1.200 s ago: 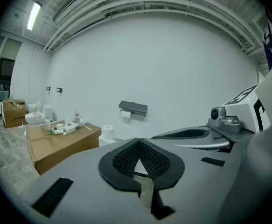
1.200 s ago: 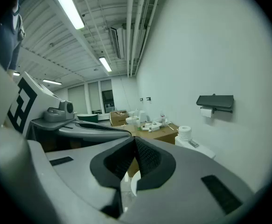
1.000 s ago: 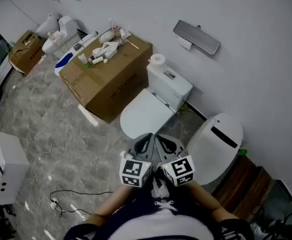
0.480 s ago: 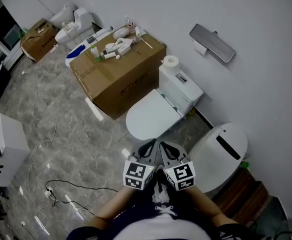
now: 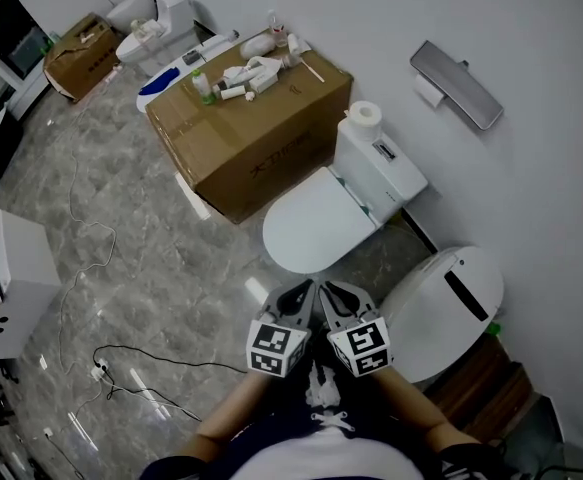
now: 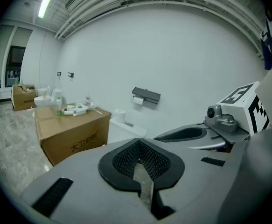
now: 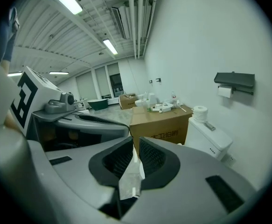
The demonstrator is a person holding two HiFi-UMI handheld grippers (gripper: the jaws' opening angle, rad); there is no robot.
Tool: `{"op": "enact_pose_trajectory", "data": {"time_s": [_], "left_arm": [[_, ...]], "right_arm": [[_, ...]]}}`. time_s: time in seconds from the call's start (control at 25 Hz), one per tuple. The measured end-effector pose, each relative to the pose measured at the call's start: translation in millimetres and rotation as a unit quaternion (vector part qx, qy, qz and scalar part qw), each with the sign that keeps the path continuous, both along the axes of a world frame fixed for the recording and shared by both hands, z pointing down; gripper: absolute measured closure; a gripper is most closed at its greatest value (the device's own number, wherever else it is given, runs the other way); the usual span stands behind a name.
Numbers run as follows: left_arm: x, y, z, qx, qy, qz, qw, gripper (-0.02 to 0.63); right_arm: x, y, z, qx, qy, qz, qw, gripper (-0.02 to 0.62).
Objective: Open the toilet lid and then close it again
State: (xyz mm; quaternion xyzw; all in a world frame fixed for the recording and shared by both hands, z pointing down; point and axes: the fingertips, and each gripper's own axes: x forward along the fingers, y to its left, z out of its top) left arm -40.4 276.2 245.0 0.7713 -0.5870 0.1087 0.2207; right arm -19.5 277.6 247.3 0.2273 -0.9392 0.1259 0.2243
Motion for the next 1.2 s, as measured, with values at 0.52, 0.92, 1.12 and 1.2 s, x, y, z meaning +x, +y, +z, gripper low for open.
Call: {"op": "enact_pose_trajectory", "data": {"time_s": [0.52, 0.92, 1.12, 1.2], "left_arm": [[-59, -43, 58, -0.042, 0.004, 0.040, 0.9983, 0.601], [-66, -81, 137, -0.085, -0.002, 0.020, 0.9962, 0.601], [-60, -93, 183, -0.109, -0.001, 0.010, 0.9940, 0.601], [-58, -96, 203, -0.119, -0.002, 0.008, 0.9928, 0.601]], "right_arm": [[-55, -33, 73, -0.078, 0.058, 0.026, 0.995, 0.586], [-45, -60, 183, -0.223, 0.064, 0.058, 0.971, 0.581], [-34, -67, 233, -0.285, 0.056, 0.082, 0.953, 0.560], [-31, -73, 254, -0.309, 0.043, 0.101, 0.945, 0.560]]}}
